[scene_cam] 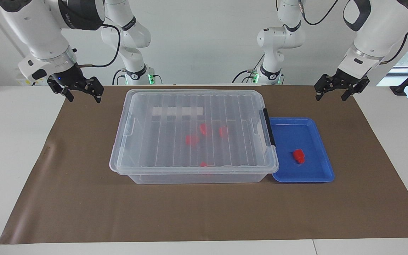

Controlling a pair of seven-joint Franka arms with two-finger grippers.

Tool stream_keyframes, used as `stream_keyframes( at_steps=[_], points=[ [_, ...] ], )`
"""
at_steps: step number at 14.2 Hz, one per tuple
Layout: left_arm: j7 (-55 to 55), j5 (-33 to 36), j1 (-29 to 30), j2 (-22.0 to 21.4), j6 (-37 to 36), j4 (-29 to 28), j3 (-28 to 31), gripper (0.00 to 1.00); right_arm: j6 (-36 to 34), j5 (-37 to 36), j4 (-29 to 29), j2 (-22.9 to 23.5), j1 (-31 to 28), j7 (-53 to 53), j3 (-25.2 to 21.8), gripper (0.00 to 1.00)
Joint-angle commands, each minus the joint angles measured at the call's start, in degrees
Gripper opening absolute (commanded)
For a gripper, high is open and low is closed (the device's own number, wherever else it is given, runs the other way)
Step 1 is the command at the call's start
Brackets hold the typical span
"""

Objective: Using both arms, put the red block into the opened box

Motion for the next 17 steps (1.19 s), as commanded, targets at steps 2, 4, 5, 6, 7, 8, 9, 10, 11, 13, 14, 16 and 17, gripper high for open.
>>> stream_keyframes(
  at_steps=[2, 4, 5, 6, 7, 8, 9, 10, 11, 13, 14, 16, 17],
  points=[
    [0.63, -0.75, 0.50, -1.57, 0.87, -1.84, 0.03, 1.00, 8.56, 1.10, -6.06, -0.17, -0.36, 7.18, 3.83, 1.00],
    [0.63, -0.75, 0.50, -1.57, 0.87, -1.84, 0.03, 1.00, 12.08, 1.10, -8.18, 0.18, -0.36, 9.57, 4.99, 1.00],
    [0.63, -0.75, 0.50, -1.57, 0.87, -1.84, 0.03, 1.00, 13.92, 1.19, -9.58, 0.62, -0.27, 9.67, 5.16, 1.00],
    [0.63, -0.75, 0.50, -1.57, 0.87, -1.84, 0.03, 1.00, 15.42, 1.19, -10.72, 0.97, -0.36, 9.84, 5.25, 1.00],
    [0.63, -0.75, 0.50, -1.65, 0.78, -1.84, 0.03, 1.00, 17.09, 1.19, -12.21, 1.15, -0.27, 10.63, 5.42, 1.00],
    [0.63, -0.75, 0.50, -1.57, 0.87, -1.84, 0.03, 1.00, 18.32, 1.19, -13.10, 1.15, -0.36, 11.59, 6.30, 1.00],
    [0.63, -0.75, 0.50, -1.57, 0.87, -1.84, 0.03, 1.00, 18.86, 1.28, -13.54, 1.24, -0.36, 11.95, 6.48, 1.00],
    [0.63, -0.75, 0.50, -1.57, 0.87, -1.84, 0.03, 1.00, 19.12, 1.28, -14.24, 1.24, -0.36, 11.69, 6.48, 1.00],
    [0.63, -0.75, 0.50, -1.57, 0.87, -1.84, 0.03, 1.00, 19.39, 1.28, -14.77, 1.32, -0.53, 11.43, 6.48, 1.00],
    [0.63, -0.75, 0.50, -1.57, 0.87, -1.84, 0.03, 1.00, 20.44, 1.28, -16.52, 1.33, -0.88, 11.34, 6.48, 1.00],
    [0.63, -0.75, 0.50, -1.57, 0.78, -1.84, 0.03, 1.00, 21.23, 1.28, -17.49, 1.33, -1.06, 11.08, 6.39, 1.00],
    [0.54, -0.75, 0.77, -1.65, -0.01, -1.84, 0.29, 1.00, 21.67, 1.28, -18.64, 1.33, -1.41, 8.28, 5.87, 1.00],
    [0.54, -0.75, 1.38, -1.65, 0.42, -1.93, 0.30, 1.00, 22.11, 1.28, -19.08, 1.15, -1.59, 7.57, 5.69, 1.00]
  ],
)
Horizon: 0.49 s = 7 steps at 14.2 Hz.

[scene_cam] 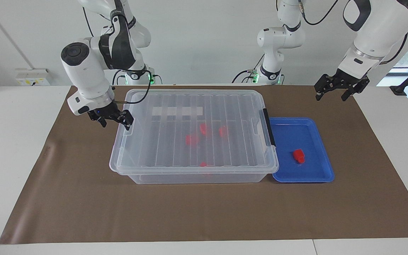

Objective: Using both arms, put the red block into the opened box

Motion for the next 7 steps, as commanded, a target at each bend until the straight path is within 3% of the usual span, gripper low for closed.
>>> stream_keyframes(
  at_steps=[1, 7],
  points=[
    [0.63, -0.75, 1.56, -1.74, 1.53, -2.52, 0.07, 1.00, 2.12, 0.93, -2.37, -1.03, -1.20, -2.47, -0.15, 1.00],
    [0.63, -0.75, 1.03, -3.50, 16.71, -14.72, -0.02, 1.00, 2.30, 0.93, -3.43, -1.38, -1.37, -4.05, -1.12, 1.00]
  ],
)
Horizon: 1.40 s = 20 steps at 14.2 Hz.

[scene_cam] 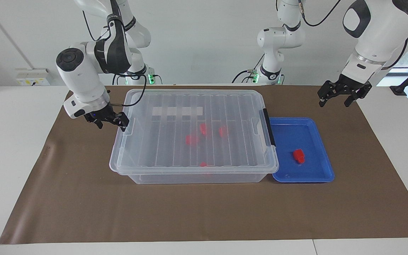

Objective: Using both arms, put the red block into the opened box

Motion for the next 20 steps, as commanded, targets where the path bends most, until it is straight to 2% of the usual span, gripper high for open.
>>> stream_keyframes(
  at_steps=[1, 4, 11, 13, 16, 20],
  points=[
    [0.63, -0.75, -0.28, -2.17, 10.00, -10.02, -0.14, 1.00, 1.40, 0.92, -1.96, -1.36, -0.79, -1.73, 0.13, 1.00],
    [0.28, -0.75, -1.68, 0.72, 19.43, -16.03, -0.31, 1.00, 1.40, 0.92, -1.96, -1.36, -0.88, -4.97, -1.44, 1.00],
    [-5.78, -0.75, -3.27, 8.81, 36.74, -22.27, -0.31, 1.00, 2.62, 0.84, -1.88, -1.36, -1.05, -11.47, -4.96, 1.00],
    [-8.14, -0.75, -4.14, 12.05, 40.88, -22.28, -0.22, 1.00, 2.71, 0.84, -1.88, -1.27, -1.05, -13.93, -6.80, 1.00],
    [-9.48, -0.75, -3.71, 14.44, 42.74, -22.19, -0.14, 1.00, 3.07, 0.84, -1.88, -1.27, -1.05, -17.19, -8.82, 1.00],
    [-9.48, -0.75, -3.53, 14.53, 42.48, -22.71, -0.14, 1.00, 3.15, 0.84, -1.61, -1.10, -1.05, -20.71, -10.94, 1.00]
  ],
)
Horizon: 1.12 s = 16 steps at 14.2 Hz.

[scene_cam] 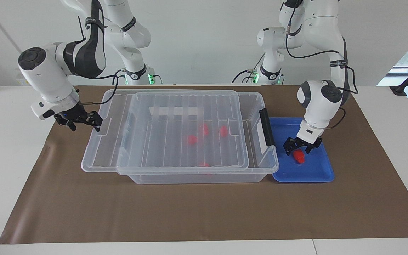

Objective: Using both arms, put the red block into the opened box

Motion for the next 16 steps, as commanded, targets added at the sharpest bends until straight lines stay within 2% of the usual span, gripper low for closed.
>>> stream_keyframes(
  at_steps=[1, 2, 3, 4, 5, 6, 11, 14, 16],
  points=[
    [-0.60, -0.68, -0.01, -0.47, 0.72, -0.86, 0.25, 1.00, 1.26, 0.82, -1.31, -0.99, -0.83, -3.33, -0.58, 1.00],
    [-0.61, -0.68, 0.16, -0.47, 0.63, -0.86, 0.25, 0.94, 1.26, 0.82, -1.31, -0.99, -0.83, -4.04, -1.10, 1.00],
    [-0.61, -0.68, 0.69, -0.47, 0.63, -0.86, 0.25, 0.75, 1.26, 0.82, -1.22, -0.99, -0.83, -4.91, -1.89, 1.00],
    [-0.61, -0.68, 0.78, -0.56, 0.72, -1.21, 0.25, 0.42, 1.26, 0.82, -1.22, -0.99, -0.83, -5.88, -2.16, 1.00],
    [-0.69, -0.68, 0.87, -0.73, 1.07, -1.82, 0.25, 0.16, 1.26, 0.82, -1.22, -0.99, -0.83, -6.50, -2.51, 1.00],
    [-0.35, -0.68, 0.87, -0.82, 1.07, -2.35, 0.34, 0.00, 1.26, 0.82, -1.22, -0.99, -0.83, -7.03, -3.03, 1.00],
    [-0.17, -0.68, 0.69, -1.17, 1.16, -1.65, 0.25, 0.00, 1.26, 0.82, -1.04, -0.91, -0.83, -9.22, -4.36, 1.00],
    [0.01, -0.68, 0.78, -4.24, 0.29, -0.52, 0.25, 0.00, 1.87, 0.82, -0.96, -0.82, -0.74, -12.03, -6.02, 1.00],
    [0.01, -0.68, 0.87, -7.14, -3.21, 0.88, 0.25, 0.00, 1.87, 0.82, -0.96, -0.82, -0.74, -13.35, -6.64, 1.00]
  ],
)
